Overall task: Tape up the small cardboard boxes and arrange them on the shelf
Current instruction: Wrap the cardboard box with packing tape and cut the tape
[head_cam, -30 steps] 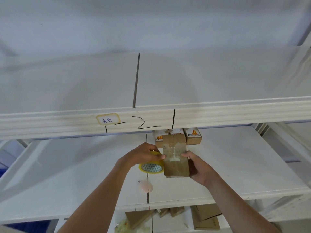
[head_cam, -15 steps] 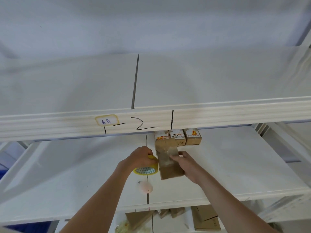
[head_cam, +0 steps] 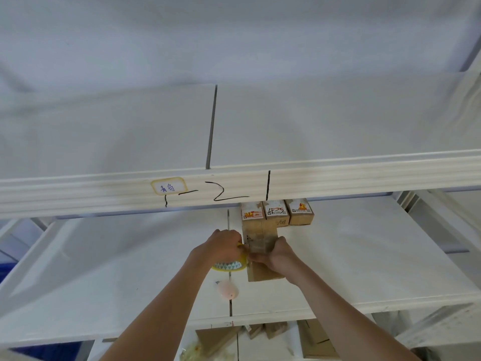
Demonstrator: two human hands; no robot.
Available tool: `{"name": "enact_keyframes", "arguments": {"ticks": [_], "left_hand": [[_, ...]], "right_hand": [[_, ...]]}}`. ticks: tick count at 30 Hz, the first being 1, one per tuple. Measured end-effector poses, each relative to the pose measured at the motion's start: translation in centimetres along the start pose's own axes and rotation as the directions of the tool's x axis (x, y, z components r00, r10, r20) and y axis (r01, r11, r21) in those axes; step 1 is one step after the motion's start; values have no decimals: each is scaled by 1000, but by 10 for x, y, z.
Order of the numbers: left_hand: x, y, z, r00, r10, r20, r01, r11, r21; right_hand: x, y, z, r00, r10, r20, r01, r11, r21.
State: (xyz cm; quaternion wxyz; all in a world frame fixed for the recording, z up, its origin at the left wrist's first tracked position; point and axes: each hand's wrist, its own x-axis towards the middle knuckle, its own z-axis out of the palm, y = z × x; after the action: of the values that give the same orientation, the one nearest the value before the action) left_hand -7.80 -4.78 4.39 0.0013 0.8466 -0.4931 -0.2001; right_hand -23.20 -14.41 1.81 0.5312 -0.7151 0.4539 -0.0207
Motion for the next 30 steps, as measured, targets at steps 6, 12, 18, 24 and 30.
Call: {"name": "enact_keyframes", "arguments": {"ticks": [6,12,18,24,30], "left_hand": [[-6,1,-2,990,30,138,-19,997,-77],[-7,-3,-5,988,70,137,-56,994,-98],[-8,1,-4,994,87,66,-77,988,-136],[-9,0,-1,997,64,44,-54,982,-183],[-8,-2,4,999,36,28,-30,979,-201]], "right_hand": [[4,2,3,999,42,-34,-45,993,-111],[6,0,5,997,52,-63,-60,990,-124],[2,-2,9,986,5,-166,-38,980,-197],[-8,-6,3,974,-117,-193,63,963,-263],[-14,-1,-2,973,-112,-202,51,957,-286]]}}
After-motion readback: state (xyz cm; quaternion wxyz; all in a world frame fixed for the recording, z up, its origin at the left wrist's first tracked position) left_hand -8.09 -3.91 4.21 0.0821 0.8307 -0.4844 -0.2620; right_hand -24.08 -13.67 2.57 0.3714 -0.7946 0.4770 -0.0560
